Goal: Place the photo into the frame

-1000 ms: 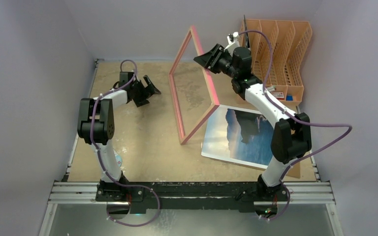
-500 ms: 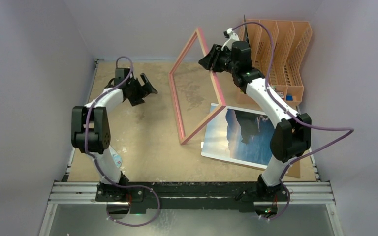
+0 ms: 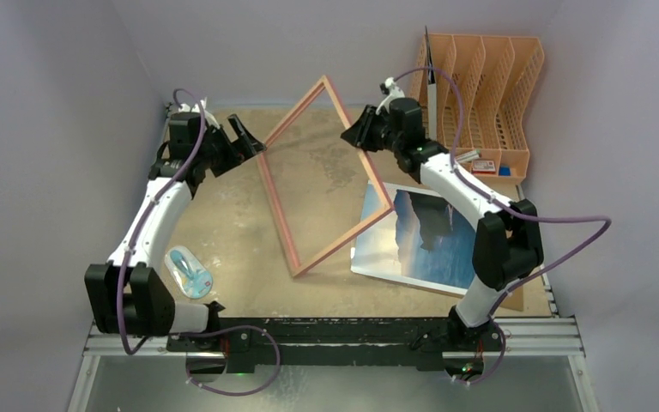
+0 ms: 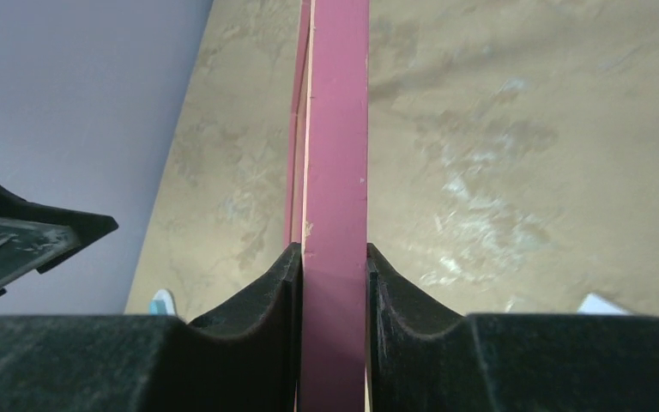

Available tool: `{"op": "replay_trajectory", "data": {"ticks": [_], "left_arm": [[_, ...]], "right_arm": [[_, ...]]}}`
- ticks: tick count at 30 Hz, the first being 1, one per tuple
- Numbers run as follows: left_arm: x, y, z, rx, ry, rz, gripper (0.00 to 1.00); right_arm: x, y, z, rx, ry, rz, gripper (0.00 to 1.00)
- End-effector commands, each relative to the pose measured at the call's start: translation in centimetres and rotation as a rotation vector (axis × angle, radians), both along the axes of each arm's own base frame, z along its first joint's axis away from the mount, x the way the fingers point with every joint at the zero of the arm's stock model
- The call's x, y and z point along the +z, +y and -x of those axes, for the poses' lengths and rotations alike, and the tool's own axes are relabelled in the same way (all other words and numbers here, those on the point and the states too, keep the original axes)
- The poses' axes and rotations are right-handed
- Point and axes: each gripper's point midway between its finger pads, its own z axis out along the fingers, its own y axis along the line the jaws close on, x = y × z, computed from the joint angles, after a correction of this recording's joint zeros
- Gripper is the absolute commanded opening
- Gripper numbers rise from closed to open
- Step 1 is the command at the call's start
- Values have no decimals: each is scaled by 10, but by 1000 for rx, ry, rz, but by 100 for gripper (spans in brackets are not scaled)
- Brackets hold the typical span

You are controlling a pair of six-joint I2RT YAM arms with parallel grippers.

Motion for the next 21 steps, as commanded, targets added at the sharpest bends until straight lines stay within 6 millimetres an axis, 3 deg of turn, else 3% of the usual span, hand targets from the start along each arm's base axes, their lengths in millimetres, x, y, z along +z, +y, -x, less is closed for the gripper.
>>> {"op": "replay_trajectory", "data": {"ticks": [1, 5, 11, 16, 21], "left_arm": [[30, -2, 22, -27, -75, -7, 91], [34, -2, 33, -44, -75, -25, 91], [20, 1, 48, -54, -47, -50, 90], [7, 5, 53, -31, -25, -64, 90], [-7, 17, 54, 15, 0, -108, 90]], "right_arm": [[14, 32, 23, -23, -11, -186, 23], [4, 49, 28, -111, 31, -296, 21], [-18, 70, 24, -213, 54, -419, 18], [-60, 98, 16, -216, 112, -434, 19], [-95, 106, 15, -203, 175, -425, 22]]}}
